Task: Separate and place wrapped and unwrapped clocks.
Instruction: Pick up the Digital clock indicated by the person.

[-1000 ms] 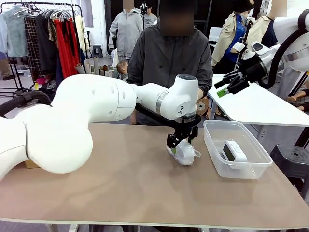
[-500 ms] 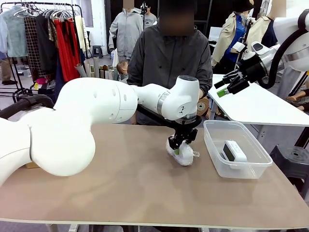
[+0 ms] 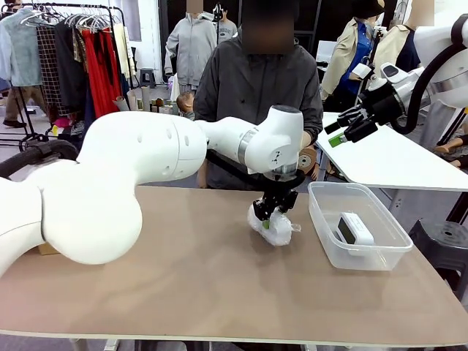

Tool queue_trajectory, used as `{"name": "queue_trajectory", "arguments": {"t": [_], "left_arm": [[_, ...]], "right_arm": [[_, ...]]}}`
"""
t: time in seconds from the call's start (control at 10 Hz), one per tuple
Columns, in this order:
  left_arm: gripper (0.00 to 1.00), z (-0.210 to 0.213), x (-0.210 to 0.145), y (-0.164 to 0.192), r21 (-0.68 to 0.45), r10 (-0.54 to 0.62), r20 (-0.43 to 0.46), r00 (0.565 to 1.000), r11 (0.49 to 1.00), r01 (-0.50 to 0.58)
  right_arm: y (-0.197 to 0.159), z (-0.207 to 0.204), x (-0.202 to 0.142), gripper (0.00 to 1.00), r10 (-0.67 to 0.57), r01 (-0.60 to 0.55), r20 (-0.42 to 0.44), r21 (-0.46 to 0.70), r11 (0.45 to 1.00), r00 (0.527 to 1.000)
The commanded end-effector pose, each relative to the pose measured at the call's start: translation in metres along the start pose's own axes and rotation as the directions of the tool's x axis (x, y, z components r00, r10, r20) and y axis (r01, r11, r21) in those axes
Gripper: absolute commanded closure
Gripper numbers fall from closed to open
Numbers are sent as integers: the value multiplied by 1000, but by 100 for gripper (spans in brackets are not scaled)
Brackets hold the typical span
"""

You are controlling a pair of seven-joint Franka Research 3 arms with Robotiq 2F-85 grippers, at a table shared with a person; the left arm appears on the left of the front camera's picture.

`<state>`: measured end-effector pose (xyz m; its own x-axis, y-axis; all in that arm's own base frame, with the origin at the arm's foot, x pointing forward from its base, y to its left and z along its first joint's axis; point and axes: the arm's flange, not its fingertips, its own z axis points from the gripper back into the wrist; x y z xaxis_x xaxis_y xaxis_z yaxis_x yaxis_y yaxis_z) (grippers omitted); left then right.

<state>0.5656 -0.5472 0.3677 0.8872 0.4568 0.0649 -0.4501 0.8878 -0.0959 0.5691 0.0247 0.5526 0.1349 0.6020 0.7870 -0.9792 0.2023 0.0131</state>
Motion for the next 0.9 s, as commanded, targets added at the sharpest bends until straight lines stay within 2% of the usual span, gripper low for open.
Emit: {"name": "queue_trajectory", "arguments": {"t": [0.0, 0.4, 0.6, 0.7, 0.8], "left_arm": [[100, 39, -1, 0, 32, -71, 20, 997, 997, 70], [100, 125, -12, 21, 35, -212, 41, 976, 977, 211], [100, 169, -19, 20, 6, -293, -7, 956, 956, 293], [100, 193, -19, 22, -1, -327, 1, 945, 945, 327], [100, 213, -10, 27, -12, -349, -30, 937, 937, 349]], "right_arm": [[0, 1, 1, 0, 5, -5, 0, 1, 1000, 1000], [0, 1, 1, 0, 5, -5, 0, 1, 1000, 1000], [0, 1, 1, 0, 5, -5, 0, 1, 1000, 1000], [0, 1, 1, 0, 5, -5, 0, 1, 1000, 1000], [0, 1, 1, 0, 5, -5, 0, 1, 1000, 1000]]}}
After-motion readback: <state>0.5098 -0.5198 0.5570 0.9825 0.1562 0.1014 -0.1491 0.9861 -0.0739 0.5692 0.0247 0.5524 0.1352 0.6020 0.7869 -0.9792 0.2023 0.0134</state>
